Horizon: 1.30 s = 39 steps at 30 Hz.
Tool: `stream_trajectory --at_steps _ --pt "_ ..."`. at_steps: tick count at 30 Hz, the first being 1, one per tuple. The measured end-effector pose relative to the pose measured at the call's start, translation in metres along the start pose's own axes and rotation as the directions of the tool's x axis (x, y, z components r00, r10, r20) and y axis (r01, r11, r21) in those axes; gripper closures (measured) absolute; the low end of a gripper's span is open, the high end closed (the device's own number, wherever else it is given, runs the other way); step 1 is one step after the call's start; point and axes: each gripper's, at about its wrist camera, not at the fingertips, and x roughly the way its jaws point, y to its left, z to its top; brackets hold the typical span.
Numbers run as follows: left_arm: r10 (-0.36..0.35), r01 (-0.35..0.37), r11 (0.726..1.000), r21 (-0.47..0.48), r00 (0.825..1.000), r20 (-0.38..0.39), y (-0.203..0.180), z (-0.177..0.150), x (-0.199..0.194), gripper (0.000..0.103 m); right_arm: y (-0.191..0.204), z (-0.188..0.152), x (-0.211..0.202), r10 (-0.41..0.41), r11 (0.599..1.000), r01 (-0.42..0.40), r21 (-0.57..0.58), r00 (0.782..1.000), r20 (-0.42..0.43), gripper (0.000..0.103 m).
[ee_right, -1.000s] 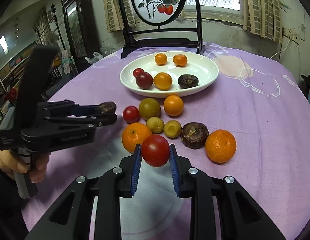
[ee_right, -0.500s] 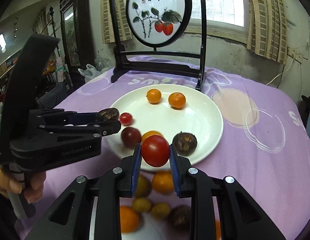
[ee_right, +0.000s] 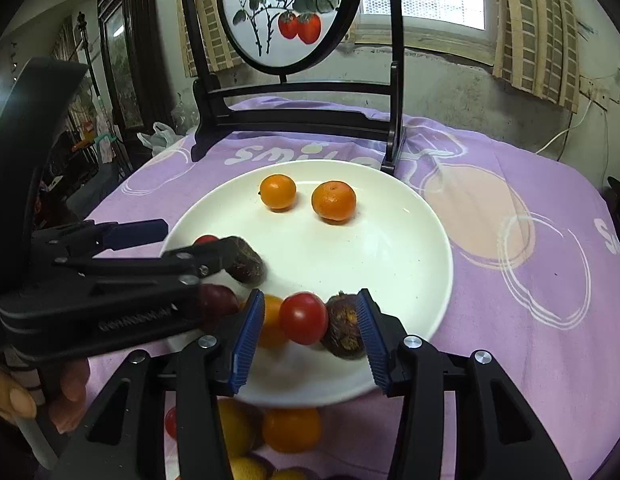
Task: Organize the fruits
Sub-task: 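Release the brown fruit on the plate with the left tool while the right tool releases the red tomato, then move both open tools back toward the loose fruits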
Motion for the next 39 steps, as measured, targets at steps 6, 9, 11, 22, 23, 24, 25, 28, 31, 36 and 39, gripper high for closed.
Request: stream_trajectory --at_steps 6,9,11,22,23,24,25,28,31,36,39 --pt "-0.002 0.002 1.0 -0.025 1.0 0.001 0.008 -0.023 -0.028 0.021 -0.011 -0.023 -0.03 0.015 0.999 -0.016 0.05 1.0 0.014 0.049" --pt "0.0 0.001 0.999 -0.047 1.0 0.014 0.012 -0.041 -0.044 0.017 -0.014 -0.041 -0.046 0.002 0.998 -0.003 0.058 1.0 0.015 0.048" --pt "-0.009 0.01 0.999 -0.052 1.0 0.015 0.012 -0.053 -0.051 0.017 -0.016 -0.052 -0.054 -0.001 0.998 0.0 0.064 1.0 0.009 0.047" --pt "-0.042 0.042 0.999 -0.024 0.999 0.003 -0.001 -0.114 -0.079 0.017 -0.016 -0.11 -0.096 -0.043 0.997 0.043 0.069 0.999 0.002 0.041" --pt "-0.043 0.043 0.999 -0.024 0.999 0.003 -0.002 -0.118 -0.08 0.016 -0.015 -0.116 -0.097 -0.05 0.997 0.051 0.064 0.999 -0.007 0.041" --pt "-0.042 0.042 0.999 -0.024 0.999 0.0 -0.003 -0.121 -0.079 0.015 -0.014 -0.121 -0.097 -0.058 0.997 0.059 0.058 0.998 -0.016 0.041" --pt "-0.04 0.04 0.999 -0.024 0.999 -0.003 -0.004 -0.124 -0.078 0.015 -0.013 -0.125 -0.097 -0.067 0.996 0.068 0.053 0.998 -0.023 0.041" --pt "-0.041 0.041 0.999 -0.031 0.999 -0.01 -0.003 -0.131 -0.072 0.015 -0.009 -0.138 -0.095 -0.089 0.995 0.091 0.034 0.995 -0.054 0.041" --pt "-0.054 0.053 0.998 -0.04 0.998 -0.015 -0.001 -0.135 -0.066 0.015 -0.006 -0.146 -0.09 -0.113 0.993 0.115 0.019 0.989 -0.092 0.041" --pt "-0.057 0.057 0.998 -0.035 0.998 -0.011 0.004 -0.138 -0.061 0.015 -0.011 -0.148 -0.071 -0.166 0.985 0.17 0.019 0.976 -0.141 0.041" --pt "-0.06 0.059 0.998 -0.023 0.998 -0.027 0.003 -0.139 -0.058 0.015 -0.017 -0.142 -0.058 -0.181 0.981 0.189 0.034 0.971 -0.157 0.041"
